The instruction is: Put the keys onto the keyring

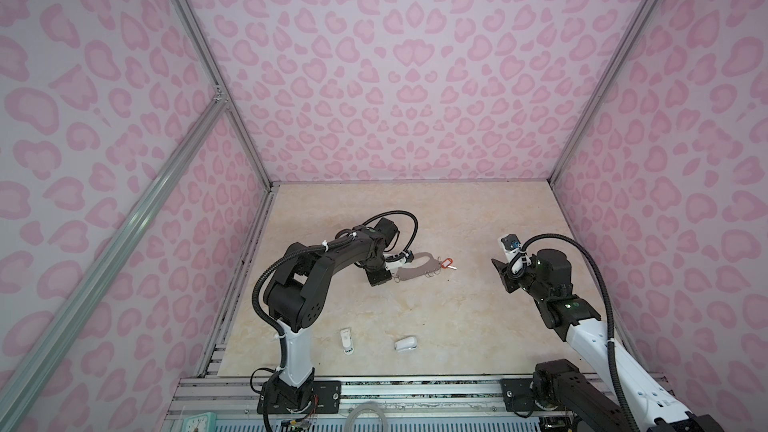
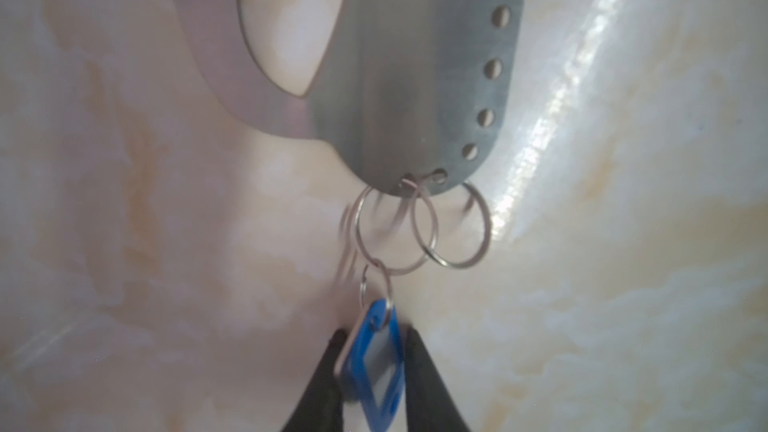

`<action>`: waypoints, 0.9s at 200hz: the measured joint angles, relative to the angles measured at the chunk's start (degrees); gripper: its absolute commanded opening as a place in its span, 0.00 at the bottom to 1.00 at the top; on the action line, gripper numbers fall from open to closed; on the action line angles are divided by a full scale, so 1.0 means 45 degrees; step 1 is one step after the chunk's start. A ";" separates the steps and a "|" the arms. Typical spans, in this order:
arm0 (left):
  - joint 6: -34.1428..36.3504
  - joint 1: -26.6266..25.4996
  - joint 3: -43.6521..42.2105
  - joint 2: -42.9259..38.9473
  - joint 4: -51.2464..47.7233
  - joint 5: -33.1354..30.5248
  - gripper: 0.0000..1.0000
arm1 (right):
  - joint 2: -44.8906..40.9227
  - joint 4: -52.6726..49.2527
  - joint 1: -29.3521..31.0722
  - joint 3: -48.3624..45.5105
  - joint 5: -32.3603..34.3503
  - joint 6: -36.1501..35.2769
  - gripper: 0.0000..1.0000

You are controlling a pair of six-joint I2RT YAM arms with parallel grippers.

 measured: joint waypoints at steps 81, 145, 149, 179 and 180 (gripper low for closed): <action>-0.3478 0.2671 -0.4410 -0.5858 0.3876 0.0204 0.97 | 0.0359 0.1583 -0.0189 -0.0777 0.1229 0.0942 0.99; -0.7990 0.6382 -1.1346 -0.9515 1.3163 -0.2550 0.97 | 0.2123 0.7888 -0.2127 -0.3959 0.2739 0.3007 0.99; -0.8145 0.6484 -1.1555 -0.9379 1.3741 -0.2579 0.97 | 0.2399 0.8262 -0.2205 -0.3968 0.2691 0.3075 0.99; -0.8971 0.7121 -1.2366 -0.8267 1.6878 -0.2448 0.97 | 0.5231 1.2031 -0.2516 -0.4265 0.2220 0.3585 1.00; -0.9010 0.7164 -1.2376 -0.8208 1.7014 -0.2356 0.97 | 0.5416 1.2167 -0.2511 -0.4265 0.2161 0.3585 1.00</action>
